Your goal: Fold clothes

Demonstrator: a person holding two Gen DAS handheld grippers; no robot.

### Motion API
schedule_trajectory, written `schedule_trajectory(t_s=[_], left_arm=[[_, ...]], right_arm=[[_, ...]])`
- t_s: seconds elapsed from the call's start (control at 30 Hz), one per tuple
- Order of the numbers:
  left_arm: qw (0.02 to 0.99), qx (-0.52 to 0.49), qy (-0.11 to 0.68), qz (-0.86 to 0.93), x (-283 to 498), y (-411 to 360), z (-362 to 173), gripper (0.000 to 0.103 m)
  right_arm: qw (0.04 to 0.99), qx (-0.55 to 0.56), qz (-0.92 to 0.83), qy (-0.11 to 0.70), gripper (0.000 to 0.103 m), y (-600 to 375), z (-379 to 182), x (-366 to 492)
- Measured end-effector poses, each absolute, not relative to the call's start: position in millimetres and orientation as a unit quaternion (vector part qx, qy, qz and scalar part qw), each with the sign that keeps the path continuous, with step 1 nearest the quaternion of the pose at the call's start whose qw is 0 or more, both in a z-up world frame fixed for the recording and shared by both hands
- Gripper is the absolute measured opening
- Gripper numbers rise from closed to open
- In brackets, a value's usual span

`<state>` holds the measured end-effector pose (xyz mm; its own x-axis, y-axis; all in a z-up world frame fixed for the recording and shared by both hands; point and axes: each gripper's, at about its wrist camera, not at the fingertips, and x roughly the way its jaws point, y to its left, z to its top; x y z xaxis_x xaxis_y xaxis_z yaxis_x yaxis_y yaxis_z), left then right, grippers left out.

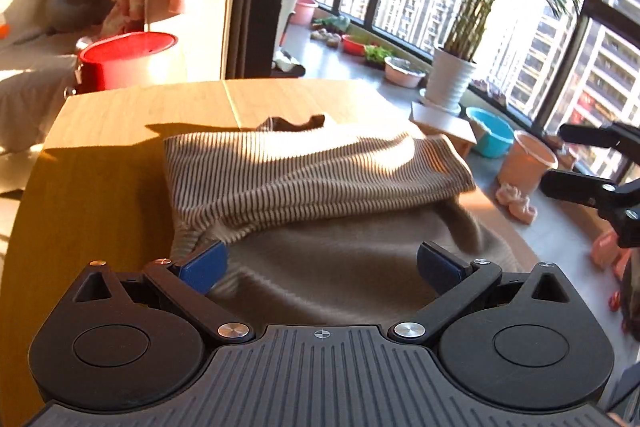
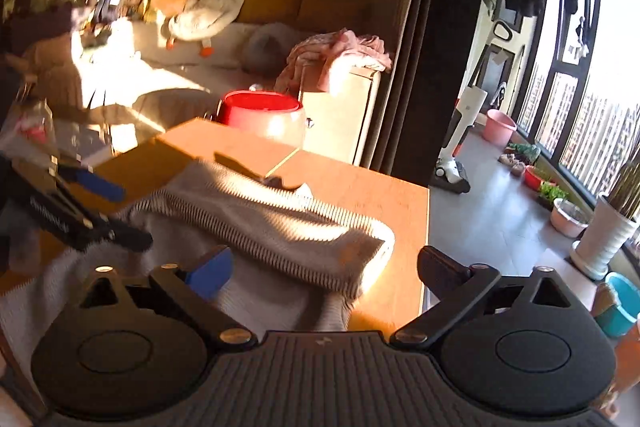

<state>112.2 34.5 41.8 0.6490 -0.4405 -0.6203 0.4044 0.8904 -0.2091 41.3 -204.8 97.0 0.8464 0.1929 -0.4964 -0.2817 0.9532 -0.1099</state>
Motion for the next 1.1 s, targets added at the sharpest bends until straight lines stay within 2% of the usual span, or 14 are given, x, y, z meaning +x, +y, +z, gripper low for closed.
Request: schedule_trajectory(t_s=[0.03,0.07,0.27,0.33,0.37,0.4,0.43,0.47,0.53,0.67,0.73,0.93,1.0,1.1], left_arm=[[0.91,-0.037,0.343,-0.231,121,34,41,0.103],[0.912,-0.048,0.337,-0.23,131,33,39,0.103],[0.918,-0.081,0.33,-0.207,165,34,27,0.103],[0.918,-0.082,0.328,-0.207,166,36,25,0.103],[0.918,-0.084,0.326,-0.209,167,37,24,0.103],[0.918,-0.088,0.323,-0.211,167,37,23,0.103],[0.919,-0.092,0.32,-0.213,168,37,22,0.103],[0.919,-0.097,0.315,-0.216,169,37,22,0.103],[0.923,-0.104,0.3,-0.218,170,37,22,0.103],[0.927,-0.106,0.289,-0.215,174,37,18,0.103],[0.928,-0.1,0.294,-0.207,176,37,10,0.103],[0.933,-0.091,0.287,-0.196,176,42,-9,0.103],[0.934,-0.086,0.285,-0.195,175,41,-10,0.103],[0.935,-0.083,0.287,-0.192,176,41,-11,0.103]], right_arm=[[0.957,-0.065,0.129,0.252,0.077,-205,97,59],[0.954,-0.043,0.129,0.267,0.065,-205,93,83],[0.946,0.017,0.027,0.324,0.067,-230,44,166],[0.934,0.037,0.042,0.352,0.052,-236,25,175],[0.928,0.047,0.057,0.364,0.032,-238,19,177],[0.931,0.042,0.061,0.357,0.022,-234,22,176],[0.934,0.036,0.065,0.35,0.012,-230,26,174],[0.94,0.032,0.074,0.331,0.009,-226,36,172],[0.955,0.034,0.088,0.28,0.005,-221,62,167],[0.971,0.026,0.101,0.215,0.005,-225,103,168],[0.969,0.023,0.081,0.23,0.005,-233,92,175],[0.937,-0.009,-0.011,0.35,0.005,-260,-2,189],[0.941,-0.012,-0.031,0.338,0.007,-267,-8,187],[0.953,0.004,-0.032,0.3,0.01,-270,17,177]])
